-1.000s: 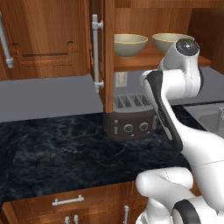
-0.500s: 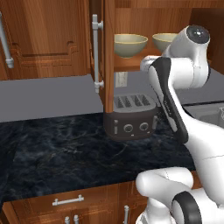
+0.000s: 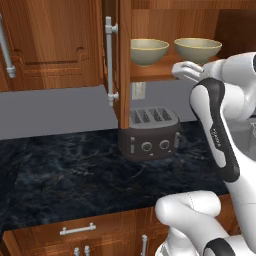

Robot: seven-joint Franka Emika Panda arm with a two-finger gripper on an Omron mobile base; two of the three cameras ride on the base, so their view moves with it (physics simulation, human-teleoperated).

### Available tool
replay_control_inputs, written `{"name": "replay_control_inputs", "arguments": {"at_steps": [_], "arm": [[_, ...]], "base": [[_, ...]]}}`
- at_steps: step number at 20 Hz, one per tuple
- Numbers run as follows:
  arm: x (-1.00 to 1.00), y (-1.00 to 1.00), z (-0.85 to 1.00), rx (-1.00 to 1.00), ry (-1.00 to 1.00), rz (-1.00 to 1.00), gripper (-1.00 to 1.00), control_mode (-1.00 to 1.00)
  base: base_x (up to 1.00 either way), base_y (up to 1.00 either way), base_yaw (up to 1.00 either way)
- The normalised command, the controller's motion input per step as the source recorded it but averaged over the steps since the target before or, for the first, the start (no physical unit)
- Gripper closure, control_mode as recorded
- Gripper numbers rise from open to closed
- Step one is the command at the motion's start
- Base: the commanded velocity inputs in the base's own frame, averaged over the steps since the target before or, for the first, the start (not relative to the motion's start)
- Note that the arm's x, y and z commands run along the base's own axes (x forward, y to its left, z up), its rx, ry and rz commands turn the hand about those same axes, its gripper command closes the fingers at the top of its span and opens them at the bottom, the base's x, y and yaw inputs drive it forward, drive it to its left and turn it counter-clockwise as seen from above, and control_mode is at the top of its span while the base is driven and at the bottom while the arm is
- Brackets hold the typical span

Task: Pick up the bowls from the cabinet and place each bowl in front of a stool on the dining counter.

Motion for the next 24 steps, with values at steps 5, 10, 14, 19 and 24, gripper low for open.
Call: {"name": "replay_control_inputs", "arguments": {"at_steps": [5, 10, 14, 19, 24], "arm": [[0.0, 0.0, 0.38, 0.16, 0.01, 0.07, -1.0, -1.0], [0.0, -0.03, 0.58, 0.02, 0.08, 0.01, -1.0, -1.0], [0.13, 0.0, 0.23, 0.0, 0.09, 0.0, -1.0, -1.0], [0.31, 0.0, 0.01, 0.0, 0.06, 0.0, -1.0, -1.0], [0.36, 0.0, -0.12, 0.0, -0.05, 0.0, -1.0, -1.0]], "base": [[0.0, 0.0, 0.0], [0.0, 0.0, 0.0], [0.0, 0.0, 0.0], [0.0, 0.0, 0.0], [0.0, 0.0, 0.0]]}}
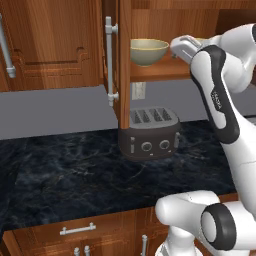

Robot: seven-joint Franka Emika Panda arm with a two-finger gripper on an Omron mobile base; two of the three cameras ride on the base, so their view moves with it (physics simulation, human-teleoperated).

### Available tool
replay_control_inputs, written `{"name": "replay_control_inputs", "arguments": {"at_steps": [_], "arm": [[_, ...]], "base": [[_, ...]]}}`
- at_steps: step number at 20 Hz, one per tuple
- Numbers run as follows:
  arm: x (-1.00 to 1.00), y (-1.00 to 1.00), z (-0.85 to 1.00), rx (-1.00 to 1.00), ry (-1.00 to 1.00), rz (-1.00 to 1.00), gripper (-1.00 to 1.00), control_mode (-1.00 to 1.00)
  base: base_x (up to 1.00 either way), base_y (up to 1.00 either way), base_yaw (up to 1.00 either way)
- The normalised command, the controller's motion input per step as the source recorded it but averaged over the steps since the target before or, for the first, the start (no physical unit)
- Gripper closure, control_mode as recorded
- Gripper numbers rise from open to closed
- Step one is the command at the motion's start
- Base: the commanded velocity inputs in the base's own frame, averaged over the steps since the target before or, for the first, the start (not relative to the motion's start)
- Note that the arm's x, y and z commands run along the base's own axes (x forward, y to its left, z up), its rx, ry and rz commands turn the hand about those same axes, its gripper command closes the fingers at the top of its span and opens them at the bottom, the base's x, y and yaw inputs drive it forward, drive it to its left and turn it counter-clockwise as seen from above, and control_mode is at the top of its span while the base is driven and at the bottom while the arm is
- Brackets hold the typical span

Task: Pick up the bowls from the cabinet and place each bowl in front of a stool on the dining counter.

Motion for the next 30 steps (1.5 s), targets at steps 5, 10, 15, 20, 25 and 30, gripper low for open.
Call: {"name": "replay_control_inputs", "arguments": {"at_steps": [5, 10, 15, 20, 25, 30], "arm": [[0.47, 0.0, -0.03, 0.0, -0.01, 0.0, -1.0, -1.0], [0.44, 0.0, 0.04, 0.0, 0.09, -0.04, -1.0, -1.0], [0.32, 0.01, 0.16, 0.0, 0.17, -0.05, -1.0, -1.0], [0.3, 0.02, 0.09, 0.0, 0.06, -0.03, -1.0, -1.0], [0.22, 0.07, 0.0, -0.03, -0.01, 0.0, -1.0, -1.0], [0.25, 0.12, -0.01, -0.04, -0.05, 0.0, -1.0, -1.0]], "base": [[0.0, 0.0, 0.0], [0.0, 0.0, 0.0], [0.0, 0.0, 0.0], [0.0, 0.0, 0.0], [0.0, 0.0, 0.0], [0.0, 0.0, 0.0]]}}
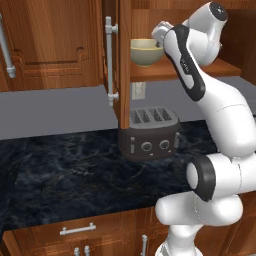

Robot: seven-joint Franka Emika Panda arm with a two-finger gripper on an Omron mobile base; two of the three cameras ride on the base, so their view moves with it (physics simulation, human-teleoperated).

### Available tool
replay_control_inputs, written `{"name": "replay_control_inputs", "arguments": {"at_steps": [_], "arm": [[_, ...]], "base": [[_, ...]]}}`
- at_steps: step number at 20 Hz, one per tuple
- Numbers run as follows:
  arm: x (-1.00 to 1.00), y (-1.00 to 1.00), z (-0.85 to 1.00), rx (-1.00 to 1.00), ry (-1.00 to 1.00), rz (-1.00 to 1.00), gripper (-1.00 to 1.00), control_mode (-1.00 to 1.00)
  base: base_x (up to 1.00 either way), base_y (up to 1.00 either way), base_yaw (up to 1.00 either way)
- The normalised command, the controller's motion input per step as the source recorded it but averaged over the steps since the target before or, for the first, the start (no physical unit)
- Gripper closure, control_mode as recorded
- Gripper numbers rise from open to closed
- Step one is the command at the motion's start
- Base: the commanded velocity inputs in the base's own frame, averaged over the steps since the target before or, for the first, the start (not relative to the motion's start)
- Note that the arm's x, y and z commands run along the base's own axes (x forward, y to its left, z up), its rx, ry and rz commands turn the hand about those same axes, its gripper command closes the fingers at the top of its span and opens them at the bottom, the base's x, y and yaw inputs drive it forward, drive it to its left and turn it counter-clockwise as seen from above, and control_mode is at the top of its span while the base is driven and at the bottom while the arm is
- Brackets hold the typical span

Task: Pick up the bowls from the cabinet and place each bowl in front of a stool on the dining counter.

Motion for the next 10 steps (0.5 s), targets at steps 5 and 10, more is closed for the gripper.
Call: {"name": "replay_control_inputs", "arguments": {"at_steps": [5, 10], "arm": [[0.29, 0.15, 0.0, -0.05, -0.06, 0.0, -1.0, -1.0], [0.28, 0.08, -0.01, -0.03, -0.01, 0.0, -1.0, -1.0]], "base": [[0.0, 0.0, 0.0], [0.0, 0.0, 0.0]]}}
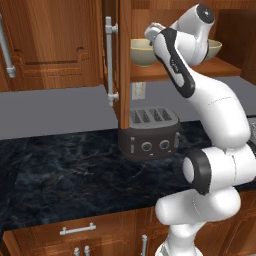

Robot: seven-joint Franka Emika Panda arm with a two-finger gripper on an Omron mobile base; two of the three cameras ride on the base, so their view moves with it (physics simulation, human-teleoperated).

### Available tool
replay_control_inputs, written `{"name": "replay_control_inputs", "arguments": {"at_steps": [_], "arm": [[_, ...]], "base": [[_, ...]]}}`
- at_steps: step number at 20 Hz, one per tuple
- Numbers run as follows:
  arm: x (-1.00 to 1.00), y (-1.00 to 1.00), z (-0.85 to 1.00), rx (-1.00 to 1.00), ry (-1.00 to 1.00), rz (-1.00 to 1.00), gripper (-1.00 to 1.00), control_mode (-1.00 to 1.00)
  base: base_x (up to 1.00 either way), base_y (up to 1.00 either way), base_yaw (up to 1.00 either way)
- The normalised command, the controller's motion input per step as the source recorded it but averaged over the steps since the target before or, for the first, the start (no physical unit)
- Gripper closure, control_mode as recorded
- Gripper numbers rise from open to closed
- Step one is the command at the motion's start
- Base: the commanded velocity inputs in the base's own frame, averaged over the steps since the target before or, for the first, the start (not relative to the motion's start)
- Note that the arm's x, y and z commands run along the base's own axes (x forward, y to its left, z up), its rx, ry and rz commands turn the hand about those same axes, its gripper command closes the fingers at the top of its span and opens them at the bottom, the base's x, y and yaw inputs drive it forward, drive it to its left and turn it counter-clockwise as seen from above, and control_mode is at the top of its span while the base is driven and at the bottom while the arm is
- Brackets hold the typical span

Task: Pick up the bowls from the cabinet and place each bowl in front of a stool on the dining counter.

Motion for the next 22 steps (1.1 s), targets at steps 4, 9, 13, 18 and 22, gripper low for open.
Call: {"name": "replay_control_inputs", "arguments": {"at_steps": [4, 9, 13, 18, 22], "arm": [[0.29, 0.01, -0.02, 0.0, 0.0, 0.0, -1.0, -1.0], [0.3, 0.0, 0.0, 0.0, 0.0, -0.01, -1.0, -1.0], [0.32, 0.0, -0.01, 0.0, 0.0, -0.01, -1.0, -1.0], [0.3, 0.0, -0.02, 0.0, 0.0, -0.02, -1.0, -1.0], [0.22, 0.0, -0.08, -0.01, 0.0, -0.02, -1.0, -1.0]], "base": [[0.0, 0.0, 0.0], [0.0, 0.0, 0.0], [0.0, 0.0, 0.0], [0.0, 0.0, 0.0], [0.0, 0.0, 0.0]]}}
